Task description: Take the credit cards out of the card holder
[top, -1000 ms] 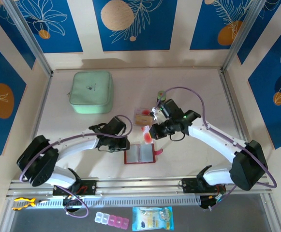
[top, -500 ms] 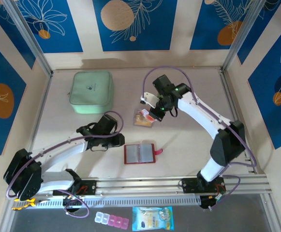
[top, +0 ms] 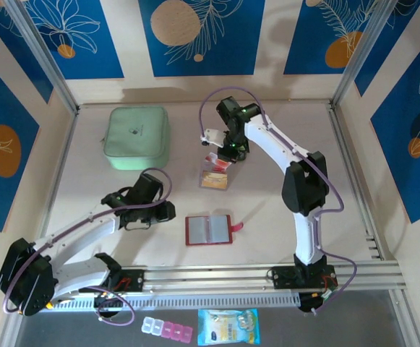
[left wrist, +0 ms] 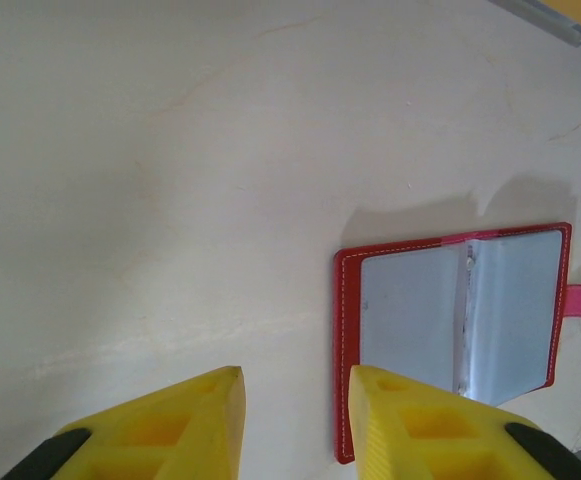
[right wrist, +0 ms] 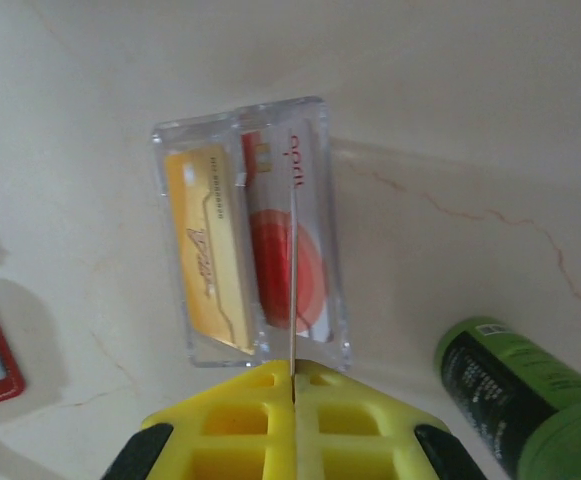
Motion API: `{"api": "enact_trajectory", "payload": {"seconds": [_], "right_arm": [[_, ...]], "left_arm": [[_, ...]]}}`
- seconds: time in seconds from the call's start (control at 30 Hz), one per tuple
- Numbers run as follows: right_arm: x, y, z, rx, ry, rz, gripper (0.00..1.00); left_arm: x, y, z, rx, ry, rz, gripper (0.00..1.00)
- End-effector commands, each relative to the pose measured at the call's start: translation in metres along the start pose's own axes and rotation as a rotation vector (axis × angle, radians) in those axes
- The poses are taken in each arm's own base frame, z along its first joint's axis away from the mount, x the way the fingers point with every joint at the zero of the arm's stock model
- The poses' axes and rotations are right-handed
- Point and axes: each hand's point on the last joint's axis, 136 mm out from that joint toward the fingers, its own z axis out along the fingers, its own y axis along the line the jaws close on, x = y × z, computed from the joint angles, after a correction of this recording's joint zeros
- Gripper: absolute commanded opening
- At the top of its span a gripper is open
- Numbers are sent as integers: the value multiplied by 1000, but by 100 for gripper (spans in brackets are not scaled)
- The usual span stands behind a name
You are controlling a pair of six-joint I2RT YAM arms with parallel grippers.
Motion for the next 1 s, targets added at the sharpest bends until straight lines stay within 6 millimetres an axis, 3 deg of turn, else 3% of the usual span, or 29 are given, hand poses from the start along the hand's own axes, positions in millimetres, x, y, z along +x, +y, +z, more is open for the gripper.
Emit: {"api": "enact_trajectory", "payload": {"seconds": [0.0,0.3,0.37,0.5,0.67,0.73,0.8,0.87,0.97], "right_arm": [[4,-5,1,-16,35,-47,0],[9,5,22,-110,53,-56,0],[10,4,23,-104,52,-50,6],[7,-2,16,-57,30,-42,18],[10,-7,-2,3,-9,-2,21],[12,-7,-9,22,-34,33,23],[17,-7,-17,52,-63,78,30],[23,-6,-26,81,-95,131,47],[35,-3,-36,126,-144,218,92]], "left_arm": [[7,16,-2,-41,17,-5,33],[8,23,-4,-50,18,-20,34],[6,25,-4,-56,14,-19,36],[-1,34,-12,-117,-11,14,53],[-16,51,-22,-217,-63,54,75],[-24,58,-25,-249,-86,63,91],[-33,67,-29,-294,-114,67,100],[-42,76,-33,-342,-143,72,100],[-58,90,-39,-408,-194,91,100]]}}
